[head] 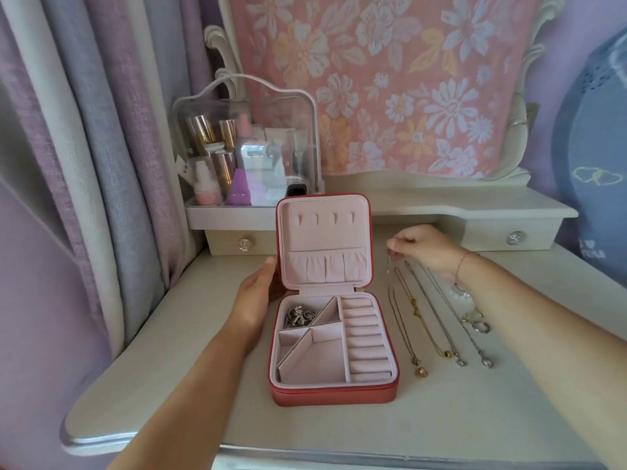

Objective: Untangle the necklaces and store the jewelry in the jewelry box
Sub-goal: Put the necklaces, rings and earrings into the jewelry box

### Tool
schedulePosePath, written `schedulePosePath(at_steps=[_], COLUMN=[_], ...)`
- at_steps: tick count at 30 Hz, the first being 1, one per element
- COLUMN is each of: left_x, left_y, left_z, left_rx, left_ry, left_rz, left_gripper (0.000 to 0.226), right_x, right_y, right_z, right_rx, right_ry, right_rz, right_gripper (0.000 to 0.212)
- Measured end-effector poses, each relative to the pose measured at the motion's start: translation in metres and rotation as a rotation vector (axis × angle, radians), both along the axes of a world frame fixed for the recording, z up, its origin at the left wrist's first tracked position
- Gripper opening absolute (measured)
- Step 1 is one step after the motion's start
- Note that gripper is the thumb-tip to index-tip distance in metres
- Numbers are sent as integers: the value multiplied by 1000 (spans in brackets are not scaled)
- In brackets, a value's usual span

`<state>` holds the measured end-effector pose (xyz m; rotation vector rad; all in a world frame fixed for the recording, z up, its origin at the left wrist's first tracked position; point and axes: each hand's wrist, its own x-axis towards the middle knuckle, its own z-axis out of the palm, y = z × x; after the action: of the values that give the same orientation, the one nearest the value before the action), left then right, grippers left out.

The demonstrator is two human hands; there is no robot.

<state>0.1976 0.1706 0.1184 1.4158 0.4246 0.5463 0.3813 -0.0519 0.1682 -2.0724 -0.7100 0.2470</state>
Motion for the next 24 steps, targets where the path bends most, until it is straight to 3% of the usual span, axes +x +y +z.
schedulePosePath(at_steps=[4, 7, 9, 12, 15, 17, 19, 22, 24], left_x=[-3, -4, -7, -10, -9, -7, -6, -5, -4], left_y=[-8, -11, -17, -43, -69, -78, -81, -79, -71], left_z=[4, 9, 23, 58, 86, 94, 99, 105, 107], left_rx=[22, 383, 537, 455, 264, 191, 177, 153, 199], left_ry=[6, -8, -120, -179, -116, -81, -68, -48, -37], left_rz=[25, 230, 306, 105, -238, -402, -439, -332, -255], left_gripper=[37, 34, 33, 20, 40, 39, 24, 7, 7], right_x=[-33, -56, -70, -85, -94, -96, -96, -94, -93], right_y=[-13, -18, -17, -10, -2, 3, 6, 9, 10], right_z=[19, 38, 54, 74, 87, 91, 93, 95, 94], right_rx=[175, 246, 268, 304, 329, 343, 362, 377, 336], right_ry=[93, 105, 120, 171, 216, 222, 225, 231, 228], right_rz=[132, 202, 259, 345, 388, 387, 352, 295, 285], right_gripper=[15, 13, 9, 11, 11, 10, 10, 11, 10])
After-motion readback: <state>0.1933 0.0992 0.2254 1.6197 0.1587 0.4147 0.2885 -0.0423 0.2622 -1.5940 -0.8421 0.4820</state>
